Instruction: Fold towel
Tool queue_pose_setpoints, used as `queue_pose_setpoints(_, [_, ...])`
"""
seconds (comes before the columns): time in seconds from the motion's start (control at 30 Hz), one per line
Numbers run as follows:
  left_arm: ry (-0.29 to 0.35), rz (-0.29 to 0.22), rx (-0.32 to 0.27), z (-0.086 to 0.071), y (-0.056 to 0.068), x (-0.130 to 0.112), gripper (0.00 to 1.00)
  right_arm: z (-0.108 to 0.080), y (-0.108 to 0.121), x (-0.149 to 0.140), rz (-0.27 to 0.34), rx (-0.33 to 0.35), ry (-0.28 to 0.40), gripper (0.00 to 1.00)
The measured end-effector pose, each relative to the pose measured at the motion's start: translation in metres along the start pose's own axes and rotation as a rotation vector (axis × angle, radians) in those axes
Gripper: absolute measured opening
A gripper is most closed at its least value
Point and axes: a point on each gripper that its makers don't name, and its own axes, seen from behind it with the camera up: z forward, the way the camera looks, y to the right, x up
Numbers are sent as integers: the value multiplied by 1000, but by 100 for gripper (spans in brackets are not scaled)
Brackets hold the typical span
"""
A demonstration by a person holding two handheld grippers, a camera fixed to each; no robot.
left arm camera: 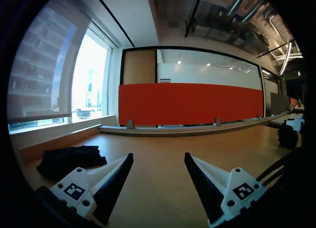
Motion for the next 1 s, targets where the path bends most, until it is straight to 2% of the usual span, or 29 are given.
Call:
queue_pose_setpoints(0.3, [0, 0, 0, 0, 1, -1, 96, 0, 2, -6, -6, -1, 12, 100])
queue_pose_setpoints(0.5, [0, 0, 0, 0, 1, -1, 96, -2, 4, -11, 10, -4, 14, 100])
queue_pose_setpoints(1.0, [0, 0, 0, 0, 1, -1, 96, -4, -1, -10, -18, 15, 29, 100])
